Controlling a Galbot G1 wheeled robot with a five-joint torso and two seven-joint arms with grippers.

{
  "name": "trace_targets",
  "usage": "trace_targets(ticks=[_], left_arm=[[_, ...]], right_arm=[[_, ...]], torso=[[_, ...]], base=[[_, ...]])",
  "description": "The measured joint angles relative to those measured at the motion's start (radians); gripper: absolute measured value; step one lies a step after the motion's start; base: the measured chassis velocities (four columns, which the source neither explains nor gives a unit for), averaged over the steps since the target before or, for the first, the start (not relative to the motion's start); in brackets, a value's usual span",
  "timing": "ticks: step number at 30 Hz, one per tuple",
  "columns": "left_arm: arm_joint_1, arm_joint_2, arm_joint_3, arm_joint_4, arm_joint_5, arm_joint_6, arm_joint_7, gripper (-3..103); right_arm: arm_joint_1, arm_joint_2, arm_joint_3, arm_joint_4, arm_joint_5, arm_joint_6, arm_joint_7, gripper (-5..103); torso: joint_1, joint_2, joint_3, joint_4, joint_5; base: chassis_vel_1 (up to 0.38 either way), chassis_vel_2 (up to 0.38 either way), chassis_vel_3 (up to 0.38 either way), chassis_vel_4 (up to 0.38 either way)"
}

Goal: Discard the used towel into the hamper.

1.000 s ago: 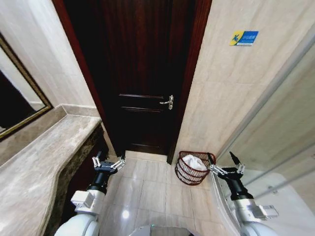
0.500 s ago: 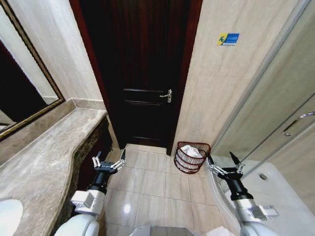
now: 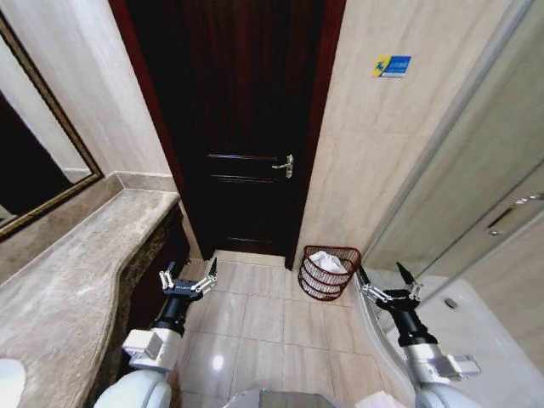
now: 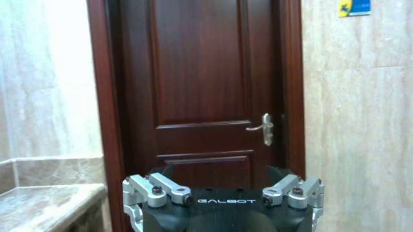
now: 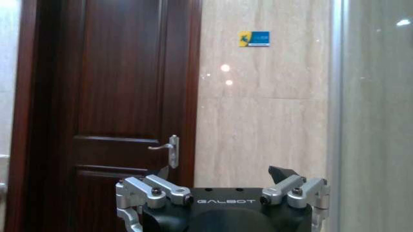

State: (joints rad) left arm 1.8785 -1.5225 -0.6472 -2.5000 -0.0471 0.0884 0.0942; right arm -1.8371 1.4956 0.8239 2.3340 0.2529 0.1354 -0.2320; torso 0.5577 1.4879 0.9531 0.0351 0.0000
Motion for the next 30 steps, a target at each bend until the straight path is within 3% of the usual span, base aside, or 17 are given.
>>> trace_targets(ticks=[30], left_arm=[[0.0,0.0,0.0,0.0,0.0,0.0,0.0,93]], right_arm=[[0.0,0.0,0.0,0.0,0.0,0.0,0.0,100]], torso=[[0.0,0.0,0.0,-0.0001,0.0001]], base=[[-0.115,-0.107,-0.112,-0.109]])
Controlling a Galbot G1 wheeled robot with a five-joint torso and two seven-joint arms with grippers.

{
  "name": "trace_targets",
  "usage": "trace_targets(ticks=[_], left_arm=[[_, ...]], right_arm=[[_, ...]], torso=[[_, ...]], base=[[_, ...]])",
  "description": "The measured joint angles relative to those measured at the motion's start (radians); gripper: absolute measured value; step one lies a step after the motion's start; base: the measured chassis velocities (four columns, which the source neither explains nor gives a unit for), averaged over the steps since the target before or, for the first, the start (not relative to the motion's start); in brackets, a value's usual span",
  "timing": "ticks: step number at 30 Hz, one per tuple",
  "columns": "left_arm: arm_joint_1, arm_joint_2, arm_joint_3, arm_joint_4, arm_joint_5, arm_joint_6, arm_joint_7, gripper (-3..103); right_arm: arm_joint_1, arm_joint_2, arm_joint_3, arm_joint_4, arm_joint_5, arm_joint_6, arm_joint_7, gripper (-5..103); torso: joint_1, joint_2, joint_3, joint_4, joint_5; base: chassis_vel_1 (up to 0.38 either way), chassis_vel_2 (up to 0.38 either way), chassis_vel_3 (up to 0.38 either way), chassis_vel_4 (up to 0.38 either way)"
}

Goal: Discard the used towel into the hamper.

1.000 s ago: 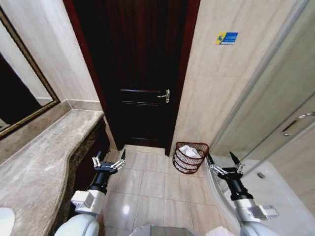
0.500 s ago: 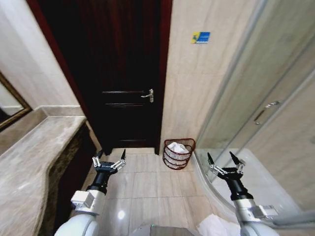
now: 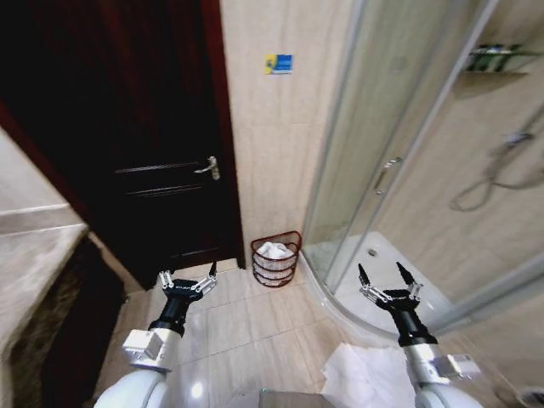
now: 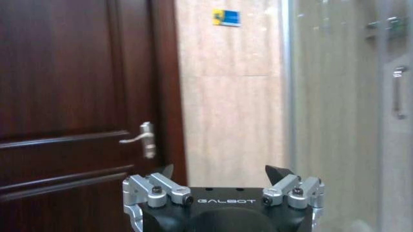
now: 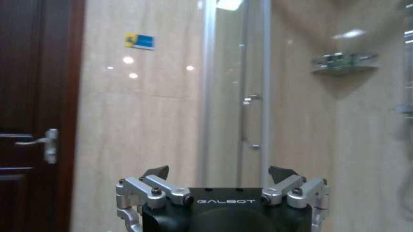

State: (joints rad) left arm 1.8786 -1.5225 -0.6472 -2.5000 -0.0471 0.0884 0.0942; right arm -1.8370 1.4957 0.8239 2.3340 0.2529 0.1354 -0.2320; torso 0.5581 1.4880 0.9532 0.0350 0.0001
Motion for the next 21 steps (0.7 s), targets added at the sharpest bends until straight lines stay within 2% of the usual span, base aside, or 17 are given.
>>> trace_targets(ticks=[21], left_arm=[[0.0,0.0,0.0,0.0,0.0,0.0,0.0,93]], right_arm=[[0.0,0.0,0.0,0.0,0.0,0.0,0.0,100]], torso=[[0.0,0.0,0.0,0.0,0.0001]], base=[[-0.127,-0.124,-0.121,-0.125]])
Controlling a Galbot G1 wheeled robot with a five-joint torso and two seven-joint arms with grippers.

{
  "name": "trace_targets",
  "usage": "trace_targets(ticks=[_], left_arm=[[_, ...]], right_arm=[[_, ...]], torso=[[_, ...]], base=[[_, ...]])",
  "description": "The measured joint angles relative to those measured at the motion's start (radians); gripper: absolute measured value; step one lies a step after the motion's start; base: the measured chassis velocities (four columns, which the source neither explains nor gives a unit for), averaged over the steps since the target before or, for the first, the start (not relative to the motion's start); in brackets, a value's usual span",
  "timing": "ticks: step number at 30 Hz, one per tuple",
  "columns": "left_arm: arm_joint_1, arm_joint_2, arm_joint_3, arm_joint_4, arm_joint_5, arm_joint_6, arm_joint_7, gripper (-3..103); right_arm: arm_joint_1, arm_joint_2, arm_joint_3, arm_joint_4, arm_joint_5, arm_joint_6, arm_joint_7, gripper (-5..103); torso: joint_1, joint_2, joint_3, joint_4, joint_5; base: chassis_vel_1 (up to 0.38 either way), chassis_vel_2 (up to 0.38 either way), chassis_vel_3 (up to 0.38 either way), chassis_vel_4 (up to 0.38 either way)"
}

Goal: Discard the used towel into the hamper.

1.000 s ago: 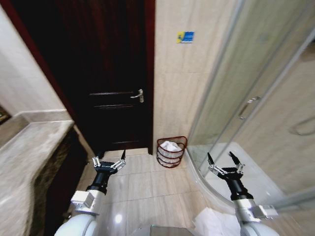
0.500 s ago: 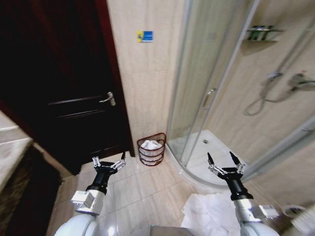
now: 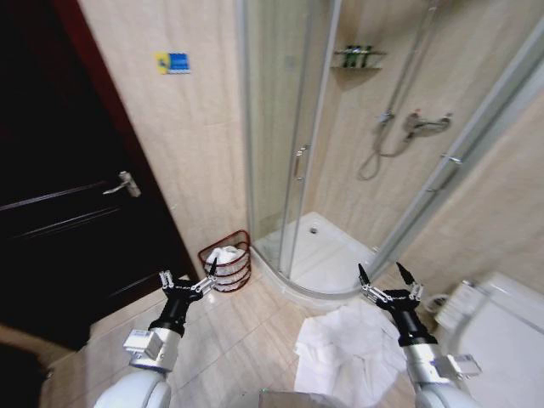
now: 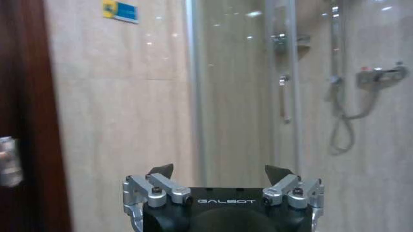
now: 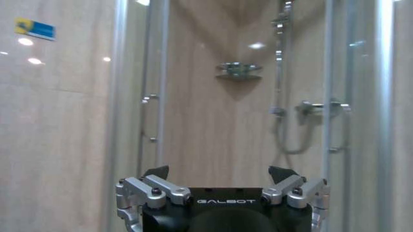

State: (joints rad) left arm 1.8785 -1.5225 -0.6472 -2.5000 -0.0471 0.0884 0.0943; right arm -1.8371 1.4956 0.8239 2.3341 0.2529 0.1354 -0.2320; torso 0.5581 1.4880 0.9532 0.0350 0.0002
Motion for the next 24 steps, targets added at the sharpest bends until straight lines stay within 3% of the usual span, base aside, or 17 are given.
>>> trace_targets(ticks=[24], left_arm=[[0.0,0.0,0.0,0.0,0.0,0.0,0.0,93]], right_arm=[[0.0,0.0,0.0,0.0,0.0,0.0,0.0,100]], torso=[[-0.008,-0.018,-0.009,0.0002,-0.0003]], base=[[-0.13,-0.12,-0.124,-0.13]])
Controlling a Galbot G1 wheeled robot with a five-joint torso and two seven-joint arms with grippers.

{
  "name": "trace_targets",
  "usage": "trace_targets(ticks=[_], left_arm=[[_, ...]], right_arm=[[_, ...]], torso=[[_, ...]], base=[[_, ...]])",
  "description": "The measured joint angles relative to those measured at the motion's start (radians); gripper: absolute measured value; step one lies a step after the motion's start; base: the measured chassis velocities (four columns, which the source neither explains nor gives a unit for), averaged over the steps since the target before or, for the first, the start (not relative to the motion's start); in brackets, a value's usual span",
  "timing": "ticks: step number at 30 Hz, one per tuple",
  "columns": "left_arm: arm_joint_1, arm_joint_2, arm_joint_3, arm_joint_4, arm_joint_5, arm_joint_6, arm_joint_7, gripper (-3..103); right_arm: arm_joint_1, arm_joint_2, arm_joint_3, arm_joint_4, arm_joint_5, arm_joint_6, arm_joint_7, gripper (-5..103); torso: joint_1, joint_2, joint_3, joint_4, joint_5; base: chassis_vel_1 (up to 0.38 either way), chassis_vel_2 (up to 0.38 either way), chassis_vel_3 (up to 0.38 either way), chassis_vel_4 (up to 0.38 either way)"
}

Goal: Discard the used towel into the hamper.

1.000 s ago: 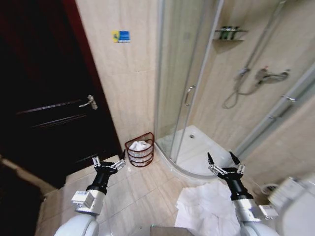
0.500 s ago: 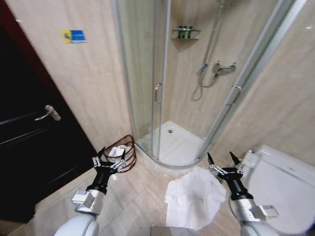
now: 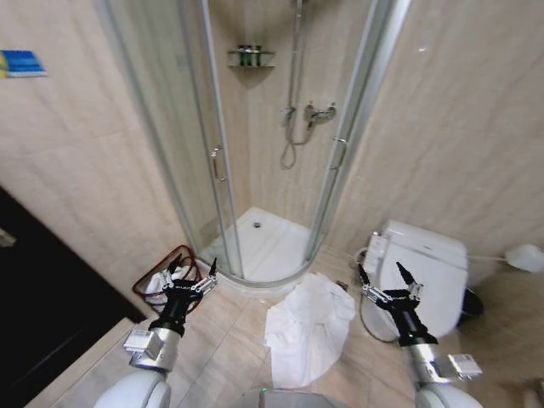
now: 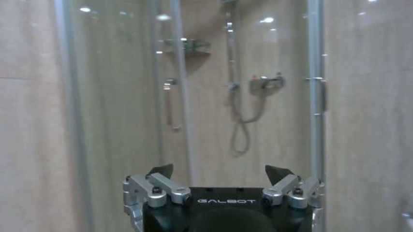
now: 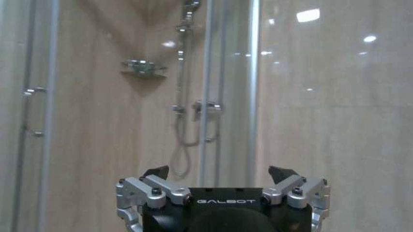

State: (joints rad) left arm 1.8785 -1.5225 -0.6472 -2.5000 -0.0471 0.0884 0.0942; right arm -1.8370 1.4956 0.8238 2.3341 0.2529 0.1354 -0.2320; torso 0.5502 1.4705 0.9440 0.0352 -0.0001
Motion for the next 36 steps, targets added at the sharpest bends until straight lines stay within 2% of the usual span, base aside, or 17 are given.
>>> trace_targets(ticks=[13,23,36], left_arm=[[0.0,0.0,0.0,0.0,0.0,0.0,0.0,93],[0.0,0.0,0.0,0.0,0.0,0.0,0.0,93],[0.0,0.0,0.0,0.0,0.0,0.0,0.0,93]], right_arm=[[0.0,0.0,0.0,0.0,0.0,0.0,0.0,100],[0.0,0.0,0.0,0.0,0.0,0.0,0.0,100],[0.0,0.0,0.0,0.0,0.0,0.0,0.0,100]], torso=[[-0.026,-0.056,-0.03,0.0,0.0002],[-0.057,-0.123,-0.066,0.0002,0.0001],[-0.066,-0.143,-0.077,0.0001,0.0001]], base=[[-0.133,-0.139,-0.122,-0.118],[-0.058,-0.052,-0.062,-0.059],[0.0,0.0,0.0,0.0]])
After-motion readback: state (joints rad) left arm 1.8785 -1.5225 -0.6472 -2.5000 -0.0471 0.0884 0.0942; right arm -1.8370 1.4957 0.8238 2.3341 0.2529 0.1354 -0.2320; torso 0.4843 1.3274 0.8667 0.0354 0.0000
